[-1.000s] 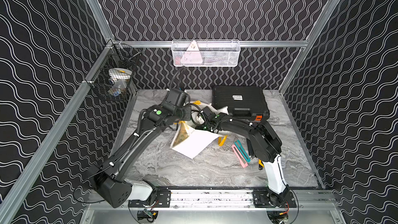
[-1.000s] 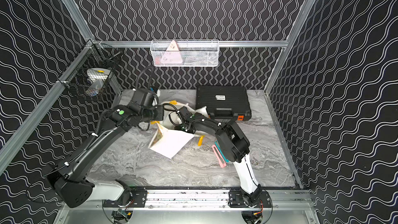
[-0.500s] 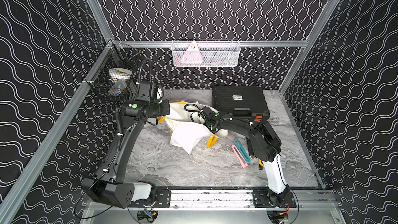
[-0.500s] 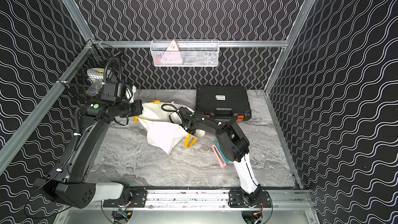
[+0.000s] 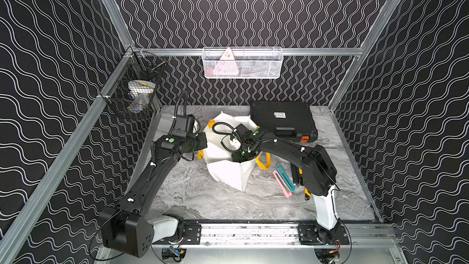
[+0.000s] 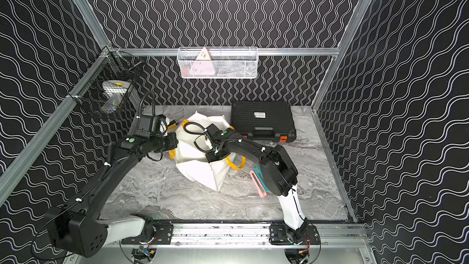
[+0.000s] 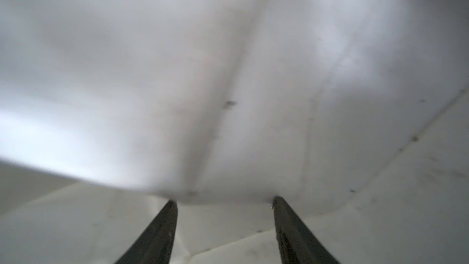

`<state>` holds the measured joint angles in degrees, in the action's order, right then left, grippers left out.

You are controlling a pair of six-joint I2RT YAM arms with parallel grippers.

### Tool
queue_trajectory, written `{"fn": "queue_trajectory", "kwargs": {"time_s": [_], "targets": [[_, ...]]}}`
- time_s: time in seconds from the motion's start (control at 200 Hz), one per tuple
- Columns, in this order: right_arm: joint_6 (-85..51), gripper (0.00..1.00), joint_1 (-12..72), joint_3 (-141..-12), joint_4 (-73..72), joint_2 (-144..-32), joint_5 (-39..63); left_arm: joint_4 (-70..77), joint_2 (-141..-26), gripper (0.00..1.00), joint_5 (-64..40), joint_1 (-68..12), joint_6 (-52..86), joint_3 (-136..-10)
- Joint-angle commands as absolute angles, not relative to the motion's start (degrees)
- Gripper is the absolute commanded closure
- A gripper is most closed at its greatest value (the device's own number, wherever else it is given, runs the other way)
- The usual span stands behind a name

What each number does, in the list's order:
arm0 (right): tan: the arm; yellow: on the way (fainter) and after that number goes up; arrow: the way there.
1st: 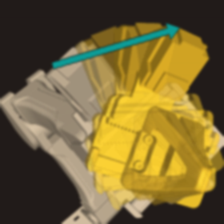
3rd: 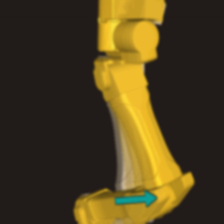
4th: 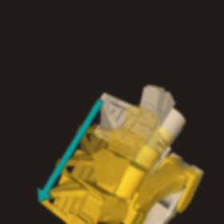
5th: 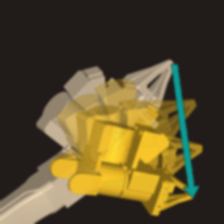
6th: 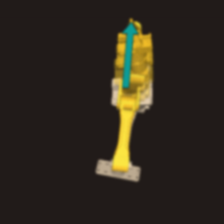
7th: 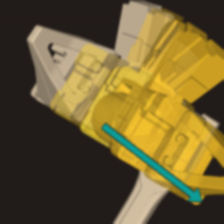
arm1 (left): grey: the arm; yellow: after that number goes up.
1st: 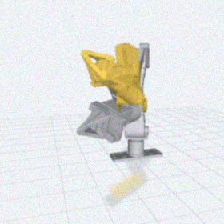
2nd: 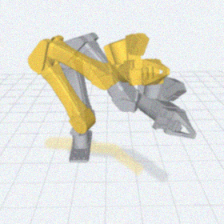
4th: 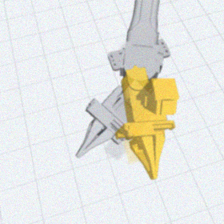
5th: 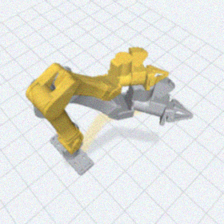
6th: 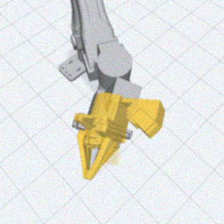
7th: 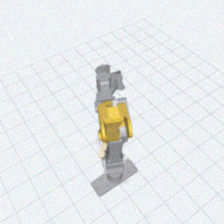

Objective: Place the art knife into the pouch
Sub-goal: Open the pouch at the center of the board.

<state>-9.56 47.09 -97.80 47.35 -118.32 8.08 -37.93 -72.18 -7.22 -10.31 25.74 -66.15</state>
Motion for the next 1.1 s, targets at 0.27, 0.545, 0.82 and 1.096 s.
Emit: {"fn": "queue_trajectory", "kwargs": {"time_s": [0.27,0.545,0.82,1.096], "targets": [[-10.41,0.0,48.34,-106.29,49.94,-116.87,1.51,-30.74,-72.69,1.0,-8.35,-13.04,28.26,-64.69],[-12.37,0.0,48.16,-116.35,53.9,-110.87,-4.96,-35.43,-70.96,1.0,-1.68,-14.49,24.56,-67.86],[-17.32,0.0,46.32,-111.22,51.33,-95.78,-15.86,-39.18,-70.6,1.0,3.56,-14.5,22.33,-70.11],[-28.7,0.0,30.61,-90.43,58.23,-83.42,-14.16,-41.61,-71.27,1.0,7.13,-14.48,20.94,-70.69]]}}
